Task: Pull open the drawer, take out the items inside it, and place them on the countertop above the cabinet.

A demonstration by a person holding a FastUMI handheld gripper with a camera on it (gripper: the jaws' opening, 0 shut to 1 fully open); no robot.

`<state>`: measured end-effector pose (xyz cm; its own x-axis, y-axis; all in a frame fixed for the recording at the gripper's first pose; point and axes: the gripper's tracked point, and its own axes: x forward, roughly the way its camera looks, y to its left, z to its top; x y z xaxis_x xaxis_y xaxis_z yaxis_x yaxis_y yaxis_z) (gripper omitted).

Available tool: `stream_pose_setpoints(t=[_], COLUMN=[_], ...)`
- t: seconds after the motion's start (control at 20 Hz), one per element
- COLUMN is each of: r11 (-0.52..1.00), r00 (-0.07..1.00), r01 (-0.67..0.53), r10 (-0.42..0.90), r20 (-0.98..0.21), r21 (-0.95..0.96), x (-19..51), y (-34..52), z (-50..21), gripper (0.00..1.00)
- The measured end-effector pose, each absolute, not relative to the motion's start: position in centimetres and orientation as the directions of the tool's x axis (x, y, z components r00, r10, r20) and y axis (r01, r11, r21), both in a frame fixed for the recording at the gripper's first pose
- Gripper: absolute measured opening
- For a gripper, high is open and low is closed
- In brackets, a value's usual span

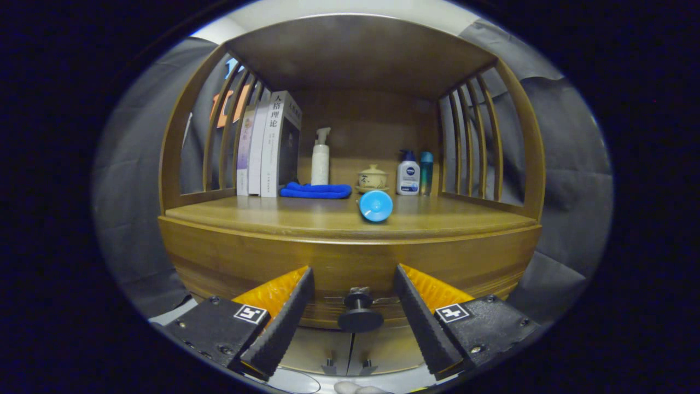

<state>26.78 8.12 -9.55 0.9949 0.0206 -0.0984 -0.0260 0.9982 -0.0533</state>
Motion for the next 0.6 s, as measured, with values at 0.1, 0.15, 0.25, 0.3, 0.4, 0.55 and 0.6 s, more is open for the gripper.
stream_pose_setpoints(t=[0.1,0.15,0.25,0.3,0.4,0.55,0.6], r11=[0.999,0.999,1.000,1.000,1.000,1.000,1.000], r00=[0.993,0.992,0.992,0.992,0.992,0.996,0.996], r01=[-0.023,-0.019,0.000,0.008,0.016,0.023,0.024], r10=[0.019,0.015,-0.001,-0.007,-0.014,-0.022,-0.023], r20=[-0.119,-0.126,-0.128,-0.123,-0.122,-0.092,-0.081], r21=[-0.038,-0.029,-0.008,0.004,0.015,0.016,0.012], x=[26.0,25.1,21.6,20.0,17.1,12.8,11.5], y=[7.3,6.5,4.3,3.4,1.8,-0.2,-0.8], z=[-9.8,-9.8,-9.6,-9.2,-8.4,-6.2,-5.4], gripper=[0.99,1.00,1.00,0.99,1.00,0.99,0.99])
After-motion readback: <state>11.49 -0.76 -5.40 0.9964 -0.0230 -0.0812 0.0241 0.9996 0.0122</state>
